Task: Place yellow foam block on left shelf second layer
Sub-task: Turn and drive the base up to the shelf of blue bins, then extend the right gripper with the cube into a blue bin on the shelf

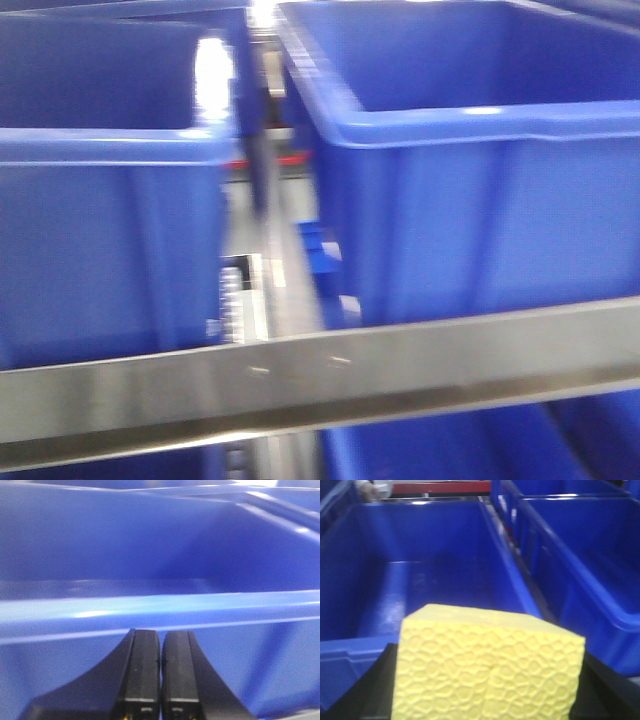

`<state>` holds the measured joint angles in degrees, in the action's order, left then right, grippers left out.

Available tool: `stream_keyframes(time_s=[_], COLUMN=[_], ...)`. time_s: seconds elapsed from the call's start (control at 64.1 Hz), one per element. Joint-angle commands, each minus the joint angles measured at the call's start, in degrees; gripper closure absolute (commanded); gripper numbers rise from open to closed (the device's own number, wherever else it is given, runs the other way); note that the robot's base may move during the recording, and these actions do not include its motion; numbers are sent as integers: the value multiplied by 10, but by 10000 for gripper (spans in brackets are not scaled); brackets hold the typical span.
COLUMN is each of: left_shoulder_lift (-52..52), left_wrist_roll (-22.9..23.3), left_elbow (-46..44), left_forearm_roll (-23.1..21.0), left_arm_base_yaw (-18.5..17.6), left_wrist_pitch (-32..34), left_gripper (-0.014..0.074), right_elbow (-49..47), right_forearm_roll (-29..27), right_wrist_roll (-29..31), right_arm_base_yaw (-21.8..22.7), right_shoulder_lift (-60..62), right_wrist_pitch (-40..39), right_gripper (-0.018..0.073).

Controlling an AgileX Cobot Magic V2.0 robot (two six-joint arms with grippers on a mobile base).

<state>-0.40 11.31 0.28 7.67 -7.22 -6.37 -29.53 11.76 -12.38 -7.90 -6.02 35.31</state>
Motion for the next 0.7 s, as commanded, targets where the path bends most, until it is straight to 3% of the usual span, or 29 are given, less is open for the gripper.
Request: stream_keyframes(time_s=[0.0,0.686], left_shoulder_lift=[-7,-7], left_wrist_roll=[2,2], left_elbow=[16,16], left_forearm_roll=[-6,-6], left_arm_base_yaw=[-3,-3], left_wrist_pitch=[52,52], left_gripper=[460,460], right_elbow=[-15,-15], right_forearm_roll=[8,8], right_wrist_roll=[3,3], right_arm_base_yaw=[3,3], right_shoulder_lift=[-8,-8], right_wrist_pitch=[-51,-51], right_gripper=[250,250])
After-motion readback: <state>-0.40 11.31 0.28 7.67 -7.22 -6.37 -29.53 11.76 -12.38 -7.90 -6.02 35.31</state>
